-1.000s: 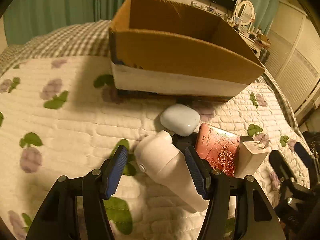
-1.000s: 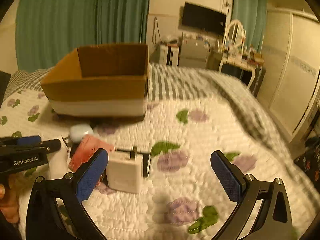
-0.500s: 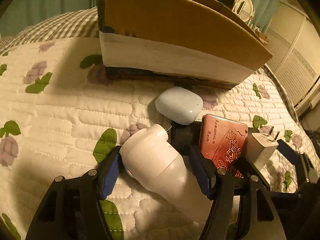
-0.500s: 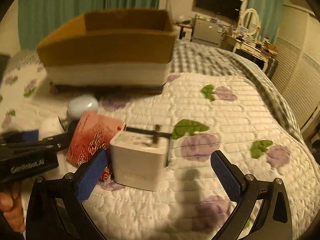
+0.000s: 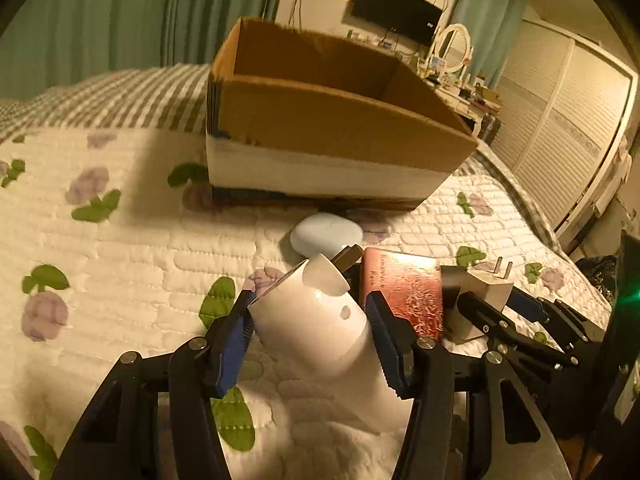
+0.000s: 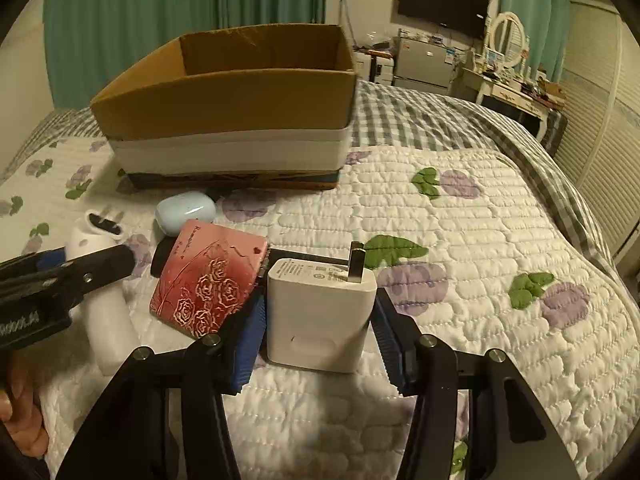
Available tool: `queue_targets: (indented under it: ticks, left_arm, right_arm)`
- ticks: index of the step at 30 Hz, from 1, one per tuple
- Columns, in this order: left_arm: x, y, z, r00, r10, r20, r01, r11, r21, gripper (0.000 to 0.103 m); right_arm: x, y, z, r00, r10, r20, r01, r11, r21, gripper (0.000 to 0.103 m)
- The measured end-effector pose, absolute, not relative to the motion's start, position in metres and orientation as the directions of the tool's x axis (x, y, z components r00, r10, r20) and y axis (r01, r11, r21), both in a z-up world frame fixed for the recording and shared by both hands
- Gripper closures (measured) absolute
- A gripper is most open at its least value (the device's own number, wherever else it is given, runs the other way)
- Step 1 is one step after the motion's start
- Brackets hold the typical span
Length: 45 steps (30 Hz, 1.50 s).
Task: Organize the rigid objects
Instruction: 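Grasp the white handheld device with the left tool while the right tool grasps the plug adapter, then lift and carry the device and adapter with both tools over the box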
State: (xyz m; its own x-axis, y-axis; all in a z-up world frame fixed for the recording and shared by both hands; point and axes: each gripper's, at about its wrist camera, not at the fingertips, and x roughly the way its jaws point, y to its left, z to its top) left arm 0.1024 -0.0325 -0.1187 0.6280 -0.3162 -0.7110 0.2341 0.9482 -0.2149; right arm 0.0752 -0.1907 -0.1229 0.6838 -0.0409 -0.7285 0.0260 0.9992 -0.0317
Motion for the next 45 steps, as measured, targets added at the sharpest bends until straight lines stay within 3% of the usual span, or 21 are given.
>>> queue_targets:
  ticks: [14,26,32,45]
  left_arm:
    - [0.066,-0.035,-0.078,0.719,-0.333,-0.61,0.293,0.941,-0.169,0.049]
    - [0.036,-0.013,-0.039,0.787,-0.257,-0.561,0.209,0.966,-0.15,0.049]
    - [0.017,-0.008,-0.007,0.817,-0.204,-0.539,0.183,0.979,-0.092,0.049]
    - [-0.027,0.001,0.085,0.896,-0.21,-0.39,0.188,0.978,-0.094,0.049]
  right_arm:
    - [0.038,-0.197,-0.093,0.723,-0.032,-0.69,0.044,0.999,0.0,0.051]
    - [0.007,-0.185,-0.051,0.79,-0.002,-0.613,-0.008,1.0,-0.014,0.051]
    - [-0.016,-0.177,-0.011,0.841,0.013,-0.541,-0.015,1.0,0.0,0.051]
    - [-0.071,-0.174,0.076,0.92,0.038,-0.389,-0.023,0.999,0.044,0.051]
